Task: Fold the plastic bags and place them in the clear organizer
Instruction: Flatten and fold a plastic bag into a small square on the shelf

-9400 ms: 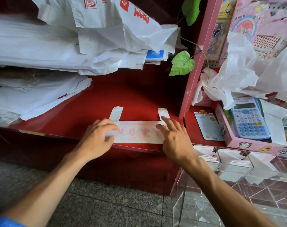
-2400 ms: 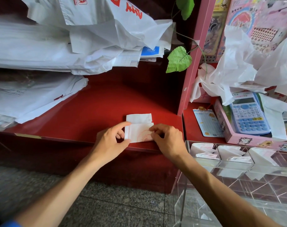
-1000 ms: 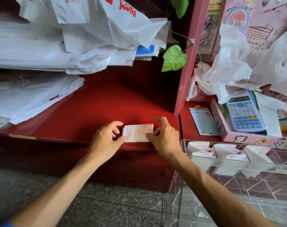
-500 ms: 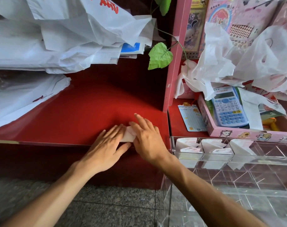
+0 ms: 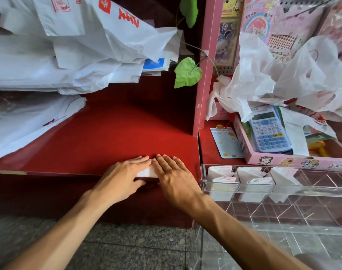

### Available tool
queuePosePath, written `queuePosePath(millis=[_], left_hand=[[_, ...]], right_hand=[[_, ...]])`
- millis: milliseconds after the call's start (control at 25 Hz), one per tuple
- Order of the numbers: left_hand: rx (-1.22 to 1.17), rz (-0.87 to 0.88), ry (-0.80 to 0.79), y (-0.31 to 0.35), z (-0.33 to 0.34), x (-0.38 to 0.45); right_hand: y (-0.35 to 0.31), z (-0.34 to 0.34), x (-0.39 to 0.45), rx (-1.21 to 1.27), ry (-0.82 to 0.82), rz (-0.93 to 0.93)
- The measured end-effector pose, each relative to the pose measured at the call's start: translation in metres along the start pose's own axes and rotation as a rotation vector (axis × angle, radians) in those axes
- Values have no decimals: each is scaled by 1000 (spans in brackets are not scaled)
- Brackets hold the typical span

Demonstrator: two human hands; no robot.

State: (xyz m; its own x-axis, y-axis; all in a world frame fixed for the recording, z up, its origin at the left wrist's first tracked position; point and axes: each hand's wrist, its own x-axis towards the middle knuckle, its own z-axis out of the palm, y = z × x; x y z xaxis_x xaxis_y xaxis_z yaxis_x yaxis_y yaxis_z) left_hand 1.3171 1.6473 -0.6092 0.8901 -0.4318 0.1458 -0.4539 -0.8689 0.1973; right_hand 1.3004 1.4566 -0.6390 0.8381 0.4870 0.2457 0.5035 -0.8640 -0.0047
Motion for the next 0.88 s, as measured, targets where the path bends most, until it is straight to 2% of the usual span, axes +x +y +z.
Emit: queuePosePath(millis=[80, 160, 280, 440, 560, 640, 760, 880], left_hand=[[-15, 29, -1, 5, -12, 2], [-19, 34, -77, 10, -24, 5], [-125, 19, -169, 29, -38, 12], [-395, 70, -70, 74, -45, 24], [-506, 109, -22, 103, -33, 38], [-552, 93, 6, 125, -20, 46], [-586, 86, 47, 157, -5, 53], [-417, 160, 76, 175, 7, 54]], right_hand=[[1, 2, -9, -13, 78, -18], [5, -5, -17, -1, 147, -60], [19, -35, -31, 76, 159, -61], [52, -77, -60, 312, 217, 216], [92, -108, -82, 745, 219, 401], [118, -124, -100, 921, 162, 471], [147, -136, -124, 970, 96, 561], [182, -139, -143, 857, 109, 736]])
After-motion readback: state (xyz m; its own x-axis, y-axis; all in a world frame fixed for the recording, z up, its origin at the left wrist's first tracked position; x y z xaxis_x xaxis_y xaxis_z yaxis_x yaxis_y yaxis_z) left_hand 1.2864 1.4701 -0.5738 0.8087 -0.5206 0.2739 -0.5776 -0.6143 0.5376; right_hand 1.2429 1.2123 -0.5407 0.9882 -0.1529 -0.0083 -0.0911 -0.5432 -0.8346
